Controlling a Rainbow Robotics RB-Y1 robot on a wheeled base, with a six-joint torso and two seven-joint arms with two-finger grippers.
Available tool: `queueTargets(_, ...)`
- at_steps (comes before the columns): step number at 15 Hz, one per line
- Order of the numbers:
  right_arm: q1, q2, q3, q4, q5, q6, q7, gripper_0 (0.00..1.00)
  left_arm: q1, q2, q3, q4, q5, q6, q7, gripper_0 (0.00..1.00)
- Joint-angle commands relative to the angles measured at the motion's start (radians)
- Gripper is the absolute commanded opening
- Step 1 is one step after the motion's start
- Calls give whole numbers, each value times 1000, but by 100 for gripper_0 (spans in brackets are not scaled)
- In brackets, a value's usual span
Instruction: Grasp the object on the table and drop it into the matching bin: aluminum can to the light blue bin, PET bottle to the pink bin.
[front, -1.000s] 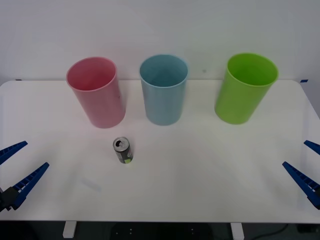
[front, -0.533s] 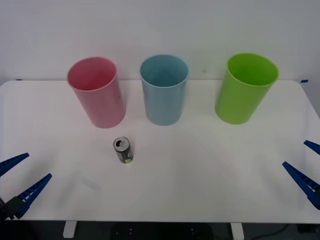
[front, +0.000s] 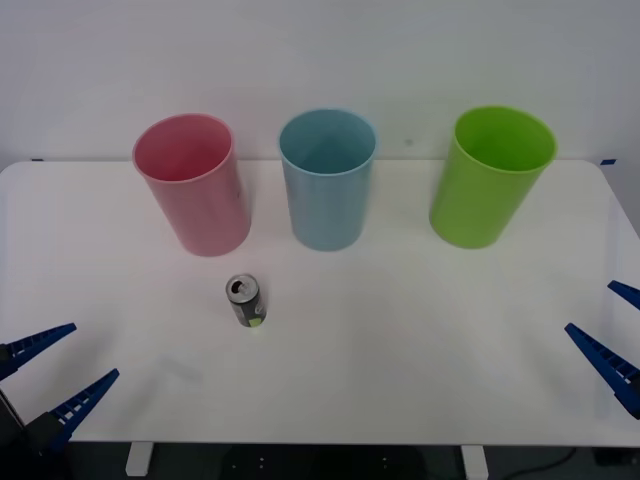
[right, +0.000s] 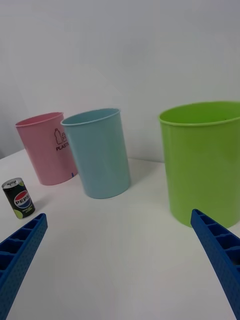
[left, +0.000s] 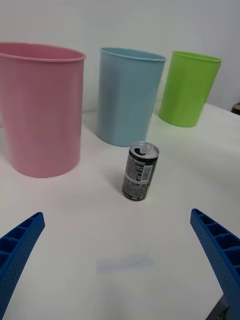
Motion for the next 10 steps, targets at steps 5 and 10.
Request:
queueTargets(5, 0, 0, 0, 0, 0, 0, 0, 100, -10, -30, -32, 11, -72, 14, -83, 100)
queueTargets(10, 0, 0, 0, 0, 0, 0, 0, 100, -56, -148, -29, 46, -155, 37, -134, 100)
